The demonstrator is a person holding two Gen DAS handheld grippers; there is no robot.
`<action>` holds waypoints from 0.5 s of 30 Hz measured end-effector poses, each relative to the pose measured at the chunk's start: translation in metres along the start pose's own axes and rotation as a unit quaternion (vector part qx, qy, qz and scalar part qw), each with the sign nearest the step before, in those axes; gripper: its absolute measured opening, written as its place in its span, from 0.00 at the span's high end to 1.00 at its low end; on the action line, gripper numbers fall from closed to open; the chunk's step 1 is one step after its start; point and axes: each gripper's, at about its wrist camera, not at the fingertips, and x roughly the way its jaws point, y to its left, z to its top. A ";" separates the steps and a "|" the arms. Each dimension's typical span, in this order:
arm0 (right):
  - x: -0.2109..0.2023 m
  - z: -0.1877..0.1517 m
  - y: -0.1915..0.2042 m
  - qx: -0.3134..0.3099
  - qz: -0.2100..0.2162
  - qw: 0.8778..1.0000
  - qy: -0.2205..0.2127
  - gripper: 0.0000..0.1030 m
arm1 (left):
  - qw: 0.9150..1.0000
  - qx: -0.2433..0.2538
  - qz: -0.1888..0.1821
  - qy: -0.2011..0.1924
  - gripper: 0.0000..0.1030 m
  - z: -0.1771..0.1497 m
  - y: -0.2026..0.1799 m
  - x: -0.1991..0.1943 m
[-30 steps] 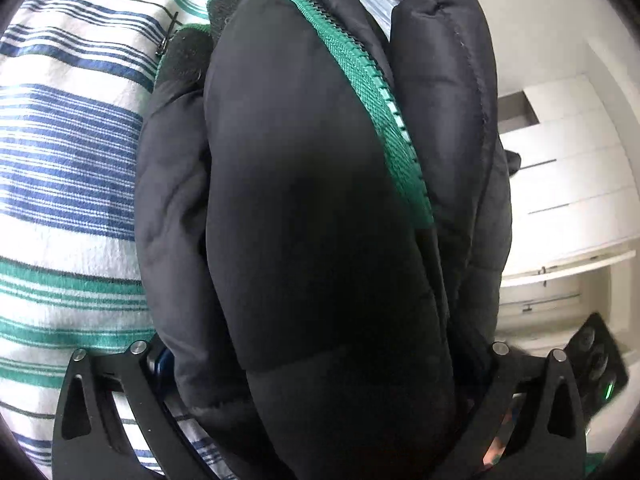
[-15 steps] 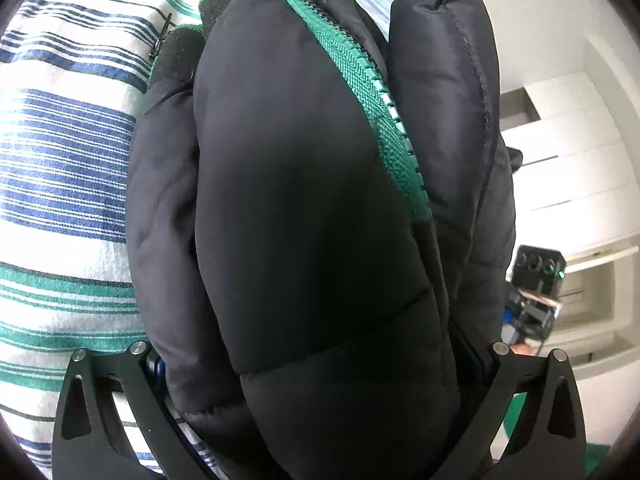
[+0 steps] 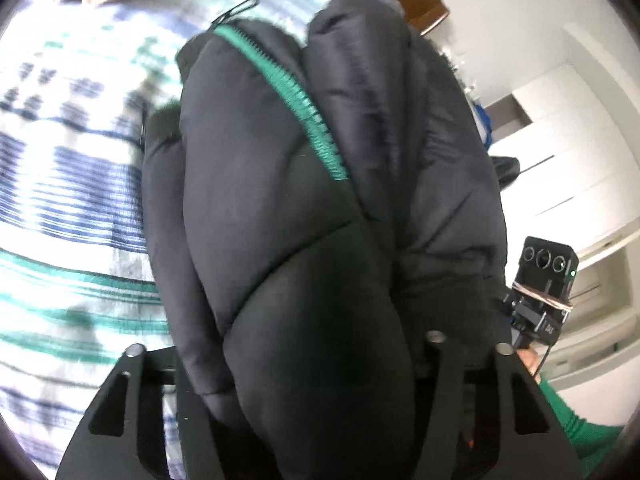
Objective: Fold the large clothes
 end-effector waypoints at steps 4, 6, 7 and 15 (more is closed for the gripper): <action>-0.025 0.025 0.018 -0.038 0.024 0.998 -0.034 0.44 | 0.999 0.026 -0.011 -0.040 0.49 0.016 -0.034 -0.029; -0.033 0.045 0.018 -0.051 0.032 0.997 -0.048 0.44 | 0.998 0.034 -0.014 -0.059 0.49 0.033 -0.047 -0.037; -0.035 0.058 0.015 -0.056 0.036 0.996 -0.055 0.44 | 0.997 0.040 -0.014 -0.066 0.49 0.040 -0.052 -0.039; -0.004 0.133 -0.051 -0.035 0.030 0.998 -0.050 0.43 | 0.997 0.039 0.011 -0.072 0.46 0.133 -0.057 0.021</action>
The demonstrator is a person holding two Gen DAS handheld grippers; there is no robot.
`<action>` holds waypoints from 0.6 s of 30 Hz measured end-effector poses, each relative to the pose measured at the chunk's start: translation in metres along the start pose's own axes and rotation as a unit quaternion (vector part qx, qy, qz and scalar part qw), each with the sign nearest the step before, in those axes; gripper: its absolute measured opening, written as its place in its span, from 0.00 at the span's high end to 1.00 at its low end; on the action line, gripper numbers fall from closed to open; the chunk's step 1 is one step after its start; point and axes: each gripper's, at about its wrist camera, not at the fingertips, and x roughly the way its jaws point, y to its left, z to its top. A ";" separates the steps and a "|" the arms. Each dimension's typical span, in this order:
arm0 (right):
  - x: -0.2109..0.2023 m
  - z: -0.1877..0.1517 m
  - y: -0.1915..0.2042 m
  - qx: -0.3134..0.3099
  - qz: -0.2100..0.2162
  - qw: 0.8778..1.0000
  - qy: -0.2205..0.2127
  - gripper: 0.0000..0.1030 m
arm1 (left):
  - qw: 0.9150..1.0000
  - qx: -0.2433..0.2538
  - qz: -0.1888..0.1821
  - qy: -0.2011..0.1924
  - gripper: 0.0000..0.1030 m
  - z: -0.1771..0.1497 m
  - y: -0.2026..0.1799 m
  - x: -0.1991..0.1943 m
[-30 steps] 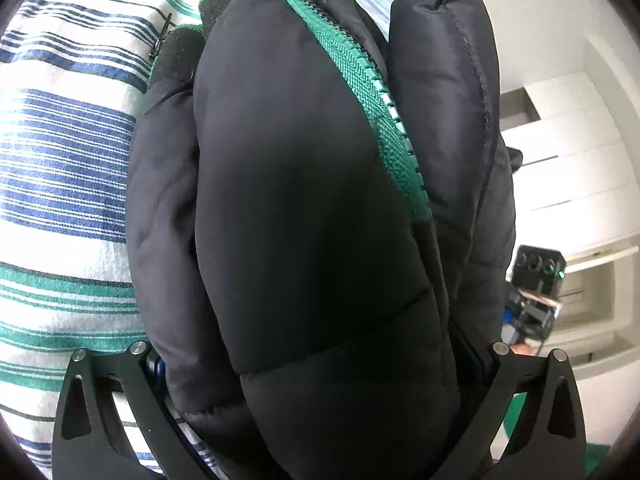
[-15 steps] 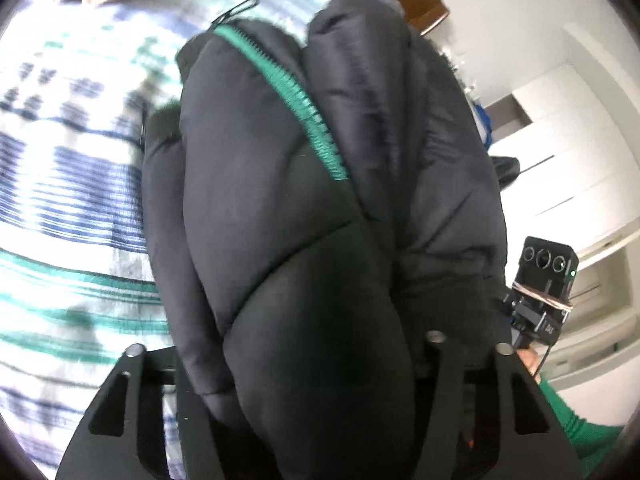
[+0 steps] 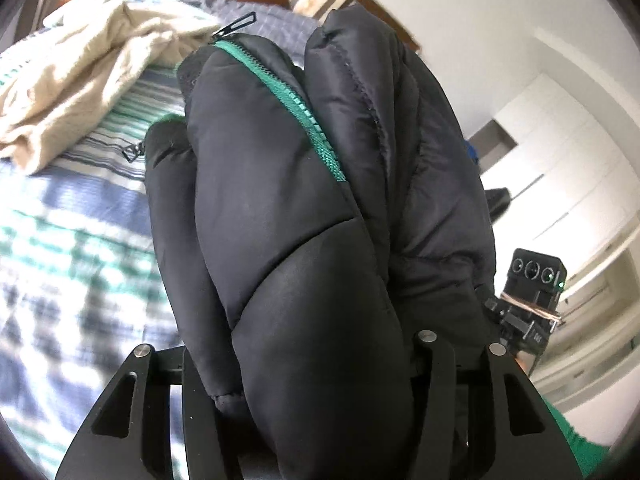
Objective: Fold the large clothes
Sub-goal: 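Set the bundle down on the duvet and open both tools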
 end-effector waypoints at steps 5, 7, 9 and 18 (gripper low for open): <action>0.038 -0.014 -0.093 0.115 -0.027 0.990 0.082 0.36 | 0.996 -0.055 0.032 0.069 0.20 -0.006 0.042 0.088; 0.032 -0.031 -0.118 0.165 -0.015 0.983 0.078 0.27 | 0.994 -0.085 0.006 0.062 0.07 -0.015 0.054 0.098; 0.017 -0.039 -0.116 0.165 -0.025 0.984 0.061 0.21 | 0.996 -0.075 0.001 0.056 0.05 -0.023 0.050 0.092; -0.061 -0.049 0.005 -0.054 -0.293 0.955 0.017 0.12 | 0.971 0.113 0.201 -0.069 0.01 -0.067 -0.034 -0.010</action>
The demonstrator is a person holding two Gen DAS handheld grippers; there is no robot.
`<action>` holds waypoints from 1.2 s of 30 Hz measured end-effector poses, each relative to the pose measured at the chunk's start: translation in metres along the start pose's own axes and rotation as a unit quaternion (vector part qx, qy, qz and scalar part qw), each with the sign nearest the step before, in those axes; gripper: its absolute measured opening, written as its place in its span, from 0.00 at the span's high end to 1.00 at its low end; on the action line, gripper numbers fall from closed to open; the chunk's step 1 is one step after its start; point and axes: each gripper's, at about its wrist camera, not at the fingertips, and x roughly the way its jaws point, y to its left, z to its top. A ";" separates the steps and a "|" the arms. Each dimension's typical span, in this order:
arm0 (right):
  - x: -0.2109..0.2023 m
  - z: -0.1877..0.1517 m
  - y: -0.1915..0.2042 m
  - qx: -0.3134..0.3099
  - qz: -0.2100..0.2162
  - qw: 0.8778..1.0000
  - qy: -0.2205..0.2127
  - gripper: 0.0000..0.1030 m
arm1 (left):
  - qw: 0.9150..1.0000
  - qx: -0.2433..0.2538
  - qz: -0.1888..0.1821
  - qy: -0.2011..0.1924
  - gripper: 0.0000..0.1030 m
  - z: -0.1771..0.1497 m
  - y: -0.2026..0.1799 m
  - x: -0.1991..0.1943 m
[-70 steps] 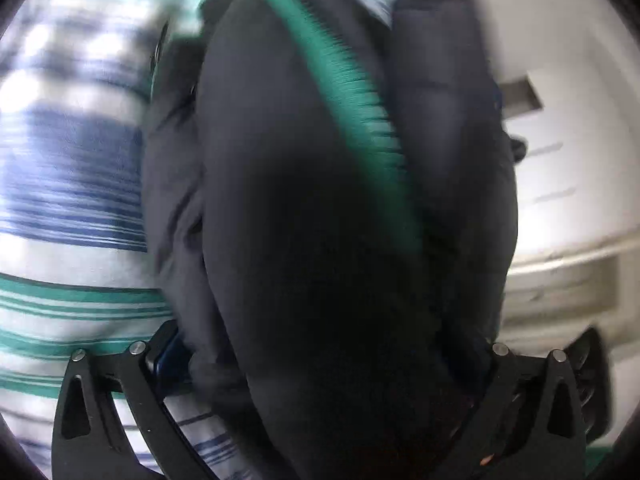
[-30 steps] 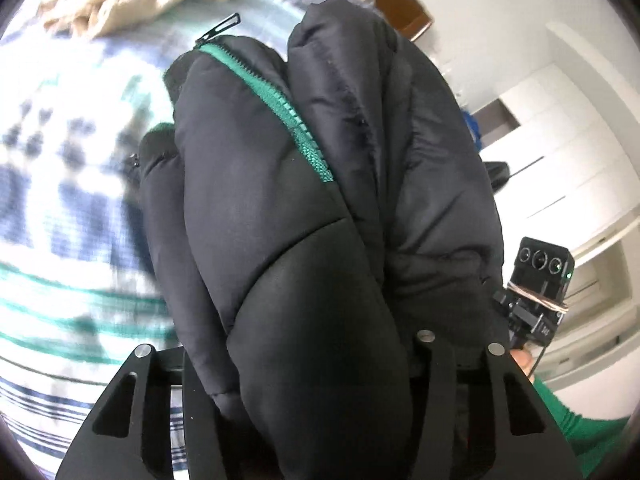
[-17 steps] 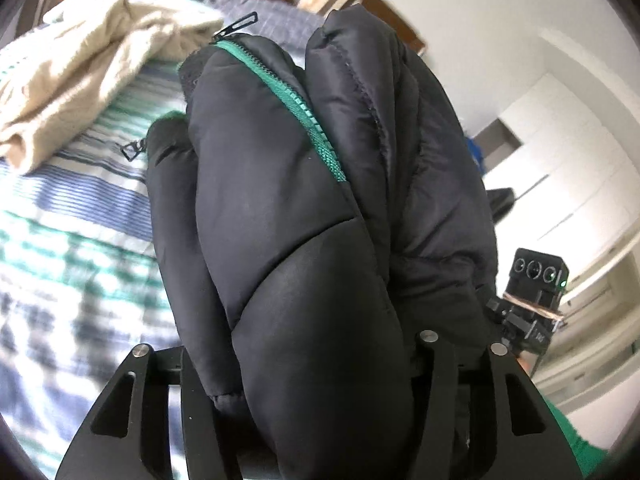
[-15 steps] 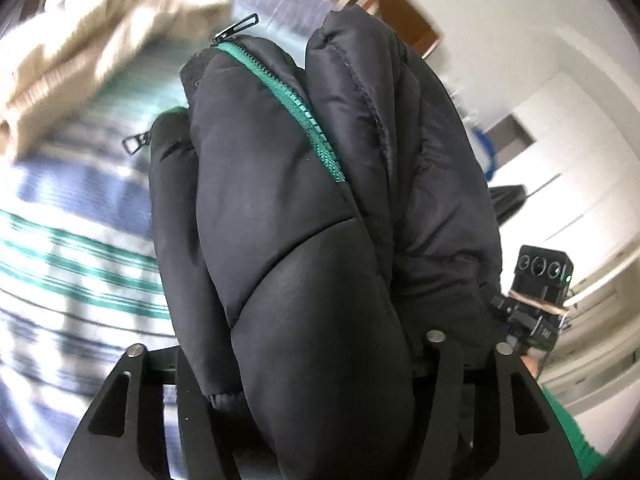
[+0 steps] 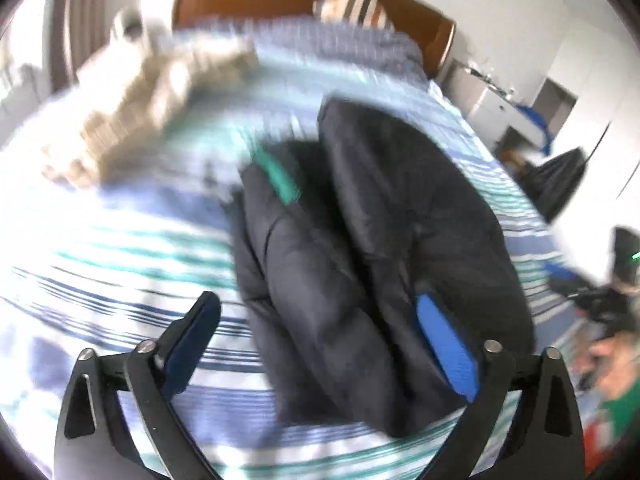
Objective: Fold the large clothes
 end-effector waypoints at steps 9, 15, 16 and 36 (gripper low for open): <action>-0.115 -0.015 0.069 -0.036 -0.140 0.982 -0.121 0.11 | 0.993 0.053 0.062 -0.089 0.00 -0.041 -0.071 -0.093; -0.112 -0.037 0.074 -0.015 -0.168 0.985 -0.048 0.10 | 0.993 0.002 0.058 -0.103 0.00 -0.058 -0.089 -0.104; -0.116 -0.041 0.075 -0.018 -0.176 0.983 -0.053 0.10 | 0.993 0.001 0.064 -0.102 0.00 -0.060 -0.094 -0.105; -0.168 -0.077 0.104 -0.013 -0.164 0.986 -0.032 0.10 | 0.991 -0.004 0.124 -0.057 0.00 -0.090 -0.134 -0.134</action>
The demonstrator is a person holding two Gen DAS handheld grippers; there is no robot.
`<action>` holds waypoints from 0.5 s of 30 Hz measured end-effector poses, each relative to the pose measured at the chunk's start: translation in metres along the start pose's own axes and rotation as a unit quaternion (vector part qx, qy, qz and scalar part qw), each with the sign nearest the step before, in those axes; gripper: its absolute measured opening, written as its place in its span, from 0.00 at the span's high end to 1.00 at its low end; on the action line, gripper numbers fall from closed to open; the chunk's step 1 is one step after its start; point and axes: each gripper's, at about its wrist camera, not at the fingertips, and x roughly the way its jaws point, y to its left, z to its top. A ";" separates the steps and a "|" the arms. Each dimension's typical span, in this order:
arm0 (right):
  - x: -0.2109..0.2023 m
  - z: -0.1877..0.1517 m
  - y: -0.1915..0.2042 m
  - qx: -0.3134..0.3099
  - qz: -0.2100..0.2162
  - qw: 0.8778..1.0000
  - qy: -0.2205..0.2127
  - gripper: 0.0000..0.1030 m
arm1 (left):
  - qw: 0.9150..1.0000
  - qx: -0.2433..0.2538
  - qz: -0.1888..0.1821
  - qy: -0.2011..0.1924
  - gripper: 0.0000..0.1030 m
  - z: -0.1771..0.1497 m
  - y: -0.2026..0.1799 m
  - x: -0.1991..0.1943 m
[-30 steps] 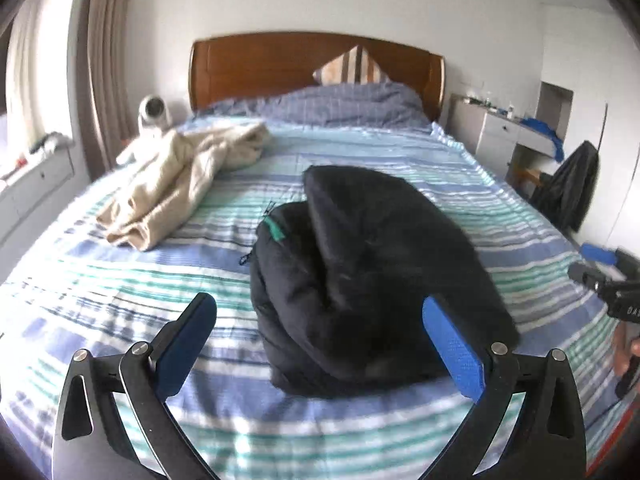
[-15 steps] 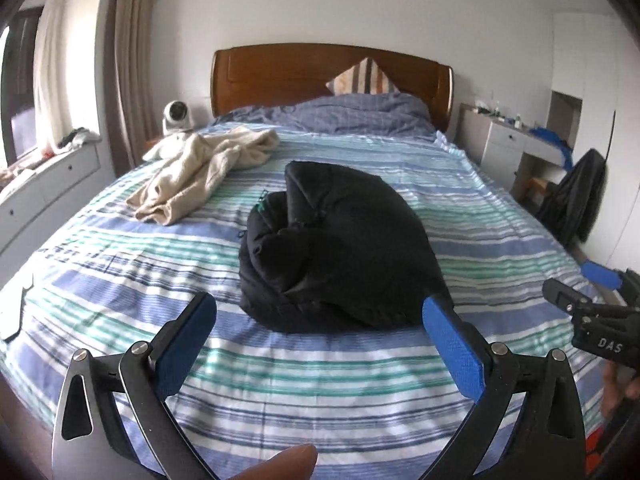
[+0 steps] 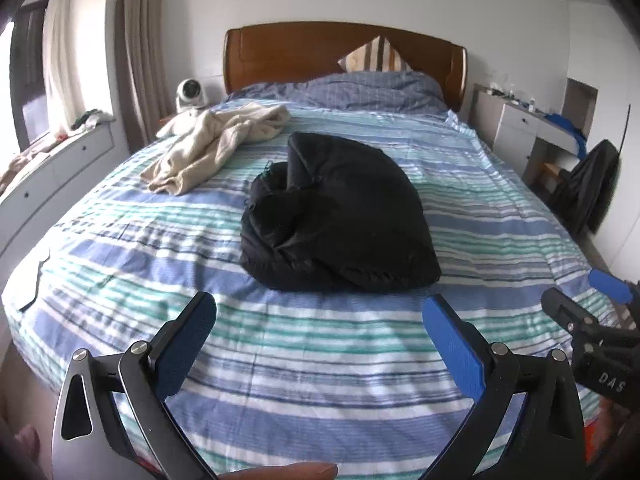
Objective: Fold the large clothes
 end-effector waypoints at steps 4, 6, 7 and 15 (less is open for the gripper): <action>-0.014 -0.004 0.009 -0.011 0.011 1.000 0.001 0.10 | 1.000 0.005 0.024 0.010 0.00 -0.005 0.003 -0.008; -0.018 -0.005 0.015 -0.020 0.012 1.000 0.004 0.10 | 0.999 0.014 0.041 0.014 0.00 -0.006 0.005 -0.011; -0.020 -0.005 0.017 -0.023 0.012 1.000 0.005 0.10 | 0.999 0.018 0.049 0.018 0.00 -0.007 0.006 -0.012; -0.027 -0.002 0.034 -0.039 0.018 0.999 0.007 0.10 | 0.999 0.004 0.047 0.025 0.00 -0.006 0.019 -0.019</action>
